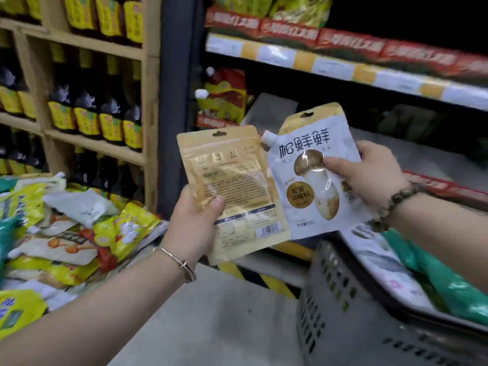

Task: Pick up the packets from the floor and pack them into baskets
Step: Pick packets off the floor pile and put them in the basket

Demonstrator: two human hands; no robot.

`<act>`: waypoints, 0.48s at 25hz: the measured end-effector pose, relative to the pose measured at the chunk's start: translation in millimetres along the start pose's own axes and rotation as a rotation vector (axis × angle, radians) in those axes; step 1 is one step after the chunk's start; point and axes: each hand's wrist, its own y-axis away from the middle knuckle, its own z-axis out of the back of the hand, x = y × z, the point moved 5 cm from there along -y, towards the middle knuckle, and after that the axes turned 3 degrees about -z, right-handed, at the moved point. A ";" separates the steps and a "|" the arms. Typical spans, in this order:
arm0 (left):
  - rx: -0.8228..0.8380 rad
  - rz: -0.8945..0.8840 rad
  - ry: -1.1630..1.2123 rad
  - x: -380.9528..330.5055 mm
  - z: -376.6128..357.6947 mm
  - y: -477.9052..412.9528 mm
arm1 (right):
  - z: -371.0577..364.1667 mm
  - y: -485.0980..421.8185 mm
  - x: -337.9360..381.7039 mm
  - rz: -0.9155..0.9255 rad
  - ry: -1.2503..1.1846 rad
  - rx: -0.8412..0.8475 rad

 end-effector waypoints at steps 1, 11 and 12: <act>0.053 -0.011 0.012 -7.1 -28.9 -1.0 | 26.8 -6.9 -8.9 -0.015 -0.010 -0.034; 0.412 0.049 -0.166 -18.5 -260.1 -13.9 | 206.0 -36.8 -163.8 -0.412 -0.046 -0.178; 0.435 0.097 -0.216 -6.8 -279.1 -11.0 | 205.9 -37.4 -179.6 -0.473 -0.045 -0.143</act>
